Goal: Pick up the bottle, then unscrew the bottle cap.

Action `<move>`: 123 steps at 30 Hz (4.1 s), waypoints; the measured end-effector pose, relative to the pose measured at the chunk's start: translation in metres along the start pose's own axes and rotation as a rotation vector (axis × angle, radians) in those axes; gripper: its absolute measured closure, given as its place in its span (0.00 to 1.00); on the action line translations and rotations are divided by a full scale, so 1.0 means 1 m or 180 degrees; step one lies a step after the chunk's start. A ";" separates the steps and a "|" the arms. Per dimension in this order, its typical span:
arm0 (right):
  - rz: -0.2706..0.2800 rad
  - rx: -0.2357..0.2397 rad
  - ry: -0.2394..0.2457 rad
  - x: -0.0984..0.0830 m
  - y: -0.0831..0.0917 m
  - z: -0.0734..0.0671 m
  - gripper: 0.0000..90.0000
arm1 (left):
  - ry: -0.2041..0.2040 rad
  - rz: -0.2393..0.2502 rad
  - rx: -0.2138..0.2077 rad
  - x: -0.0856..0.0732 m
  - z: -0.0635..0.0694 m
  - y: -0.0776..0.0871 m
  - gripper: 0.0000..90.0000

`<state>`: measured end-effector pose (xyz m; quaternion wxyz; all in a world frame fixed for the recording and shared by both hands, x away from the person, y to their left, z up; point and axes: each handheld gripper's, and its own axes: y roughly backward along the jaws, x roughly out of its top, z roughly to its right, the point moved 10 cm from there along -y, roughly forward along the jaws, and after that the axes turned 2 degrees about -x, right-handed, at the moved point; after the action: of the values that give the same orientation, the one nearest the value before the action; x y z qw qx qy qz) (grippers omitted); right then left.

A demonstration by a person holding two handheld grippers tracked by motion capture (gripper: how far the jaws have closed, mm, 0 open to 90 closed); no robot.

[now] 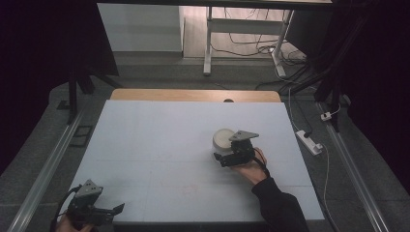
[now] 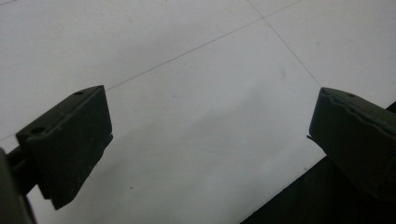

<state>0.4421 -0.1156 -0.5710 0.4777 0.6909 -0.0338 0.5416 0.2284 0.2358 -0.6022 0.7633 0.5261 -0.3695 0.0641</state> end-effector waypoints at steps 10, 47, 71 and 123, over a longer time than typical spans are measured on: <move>-0.0007 -0.0003 0.0067 0.000 0.002 -0.003 0.07 | 0.0001 0.0004 -0.0008 0.000 0.000 0.000 0.00; 0.0172 0.0526 0.0290 0.022 0.018 -0.079 0.07 | 0.0010 -0.0002 -0.0027 0.000 0.000 0.000 0.00; 0.0160 0.0822 0.0409 0.020 0.019 -0.128 0.07 | 0.0003 -0.0013 -0.0038 0.000 0.001 0.000 0.00; 0.0247 0.0917 0.0525 0.022 0.023 -0.134 0.07 | -0.0611 0.0494 -0.0706 0.075 0.038 -0.015 0.00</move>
<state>0.3419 -0.0244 -0.5453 0.3536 0.7037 0.0569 0.6137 0.2708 0.1751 -0.5591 0.7706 0.4121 -0.4851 0.0311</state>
